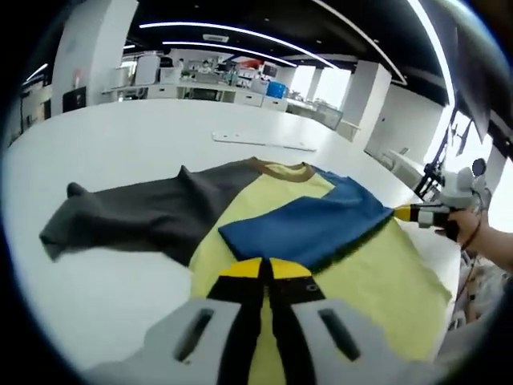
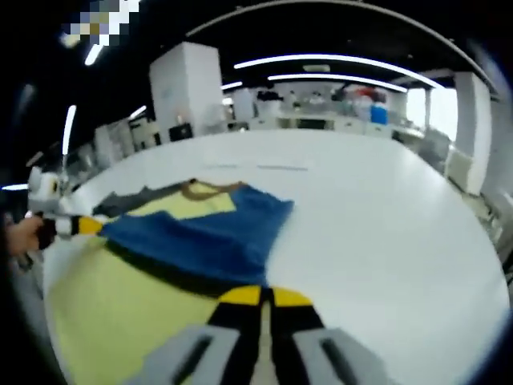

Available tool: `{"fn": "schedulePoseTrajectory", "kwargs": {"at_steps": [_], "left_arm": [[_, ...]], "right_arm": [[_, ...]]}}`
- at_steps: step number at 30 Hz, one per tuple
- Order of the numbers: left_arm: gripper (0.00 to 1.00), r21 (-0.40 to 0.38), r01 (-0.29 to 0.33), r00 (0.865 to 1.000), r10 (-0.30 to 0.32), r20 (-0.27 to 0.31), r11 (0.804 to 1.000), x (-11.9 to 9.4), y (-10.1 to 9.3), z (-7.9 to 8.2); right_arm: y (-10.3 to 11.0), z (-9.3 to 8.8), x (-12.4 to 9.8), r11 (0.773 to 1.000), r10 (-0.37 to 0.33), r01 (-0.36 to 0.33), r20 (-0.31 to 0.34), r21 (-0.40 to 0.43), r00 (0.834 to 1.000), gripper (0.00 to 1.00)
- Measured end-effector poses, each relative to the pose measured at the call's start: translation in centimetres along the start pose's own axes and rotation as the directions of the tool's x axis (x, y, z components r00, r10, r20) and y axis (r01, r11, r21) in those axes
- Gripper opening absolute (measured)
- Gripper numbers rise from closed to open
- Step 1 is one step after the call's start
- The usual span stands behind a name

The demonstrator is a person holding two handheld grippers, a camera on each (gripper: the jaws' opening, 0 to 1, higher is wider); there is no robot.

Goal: Fold the garment on the visible template until the final outline fits inside the template.

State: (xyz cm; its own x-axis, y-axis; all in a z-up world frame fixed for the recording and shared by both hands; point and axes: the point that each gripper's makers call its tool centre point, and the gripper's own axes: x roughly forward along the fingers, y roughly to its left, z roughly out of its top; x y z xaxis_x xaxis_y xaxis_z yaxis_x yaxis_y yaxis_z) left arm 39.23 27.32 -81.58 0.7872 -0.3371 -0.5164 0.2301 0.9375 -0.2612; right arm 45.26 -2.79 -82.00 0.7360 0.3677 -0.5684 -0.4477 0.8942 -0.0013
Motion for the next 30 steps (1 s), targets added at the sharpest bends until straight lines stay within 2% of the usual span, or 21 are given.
{"fn": "schedulePoseTrajectory", "kwargs": {"at_steps": [4, 8, 9, 15, 18, 20, 21, 25, 27, 30], "left_arm": [[0.00, -0.008, -0.001, 0.998, 0.000, -0.068, 1.000, 0.0, -0.4, -1.7], [0.00, 0.008, 0.003, 0.994, -0.002, -0.107, 1.000, 0.3, -0.3, -2.7], [0.00, 0.006, 0.002, 0.993, -0.001, -0.114, 1.000, 0.3, -0.1, -2.7], [0.00, 0.027, 0.003, 0.993, 0.000, -0.120, 1.000, 0.1, -0.3, -2.7], [0.01, 0.047, -0.005, 0.993, 0.010, -0.119, 0.999, 0.2, -0.1, -2.6], [0.09, 0.064, -0.019, 0.992, 0.027, -0.123, 0.998, 0.0, 0.3, -2.6], [0.15, 0.073, -0.012, 0.994, 0.020, -0.105, 0.997, 0.1, 0.2, -2.3], [0.41, 0.082, -0.011, 0.994, 0.019, -0.106, 0.997, 0.0, 0.4, -2.0], [0.43, 0.092, -0.002, 0.995, 0.012, -0.103, 0.996, -0.2, 0.1, -1.8], [0.42, 0.107, 0.019, 0.996, -0.010, -0.086, 0.994, 0.1, 0.2, -1.2]], "right_arm": [[0.5, -1.4, 0.0, 0.995, -0.013, 0.001, -0.118, -0.097, 0.993, 0.00], [0.6, -2.2, 0.0, 0.995, -0.003, -0.010, -0.124, -0.100, 0.992, 0.00], [0.6, -2.6, -0.1, 0.995, 0.002, -0.016, -0.144, -0.101, 0.990, 0.00], [0.0, -2.8, -0.7, 0.997, 0.027, -0.038, -0.149, -0.074, 0.988, 0.00], [-0.3, -2.4, -1.1, 0.998, 0.038, -0.043, -0.138, -0.034, 0.990, 0.08], [-0.7, -2.0, -1.3, 0.999, 0.038, -0.041, -0.126, -0.025, 0.991, 0.12], [-0.6, -1.8, -1.4, 0.999, 0.039, -0.042, -0.122, -0.024, 0.992, 0.14], [-0.7, -0.4, -1.5, 0.998, 0.042, -0.046, -0.092, -0.036, 0.995, 0.22], [-0.1, 0.7, -1.7, 0.997, 0.053, -0.056, -0.071, -0.044, 0.996, 0.24], [-0.1, 1.6, -0.8, 0.995, 0.066, -0.070, -0.054, -0.073, 0.996, 0.25]]}}
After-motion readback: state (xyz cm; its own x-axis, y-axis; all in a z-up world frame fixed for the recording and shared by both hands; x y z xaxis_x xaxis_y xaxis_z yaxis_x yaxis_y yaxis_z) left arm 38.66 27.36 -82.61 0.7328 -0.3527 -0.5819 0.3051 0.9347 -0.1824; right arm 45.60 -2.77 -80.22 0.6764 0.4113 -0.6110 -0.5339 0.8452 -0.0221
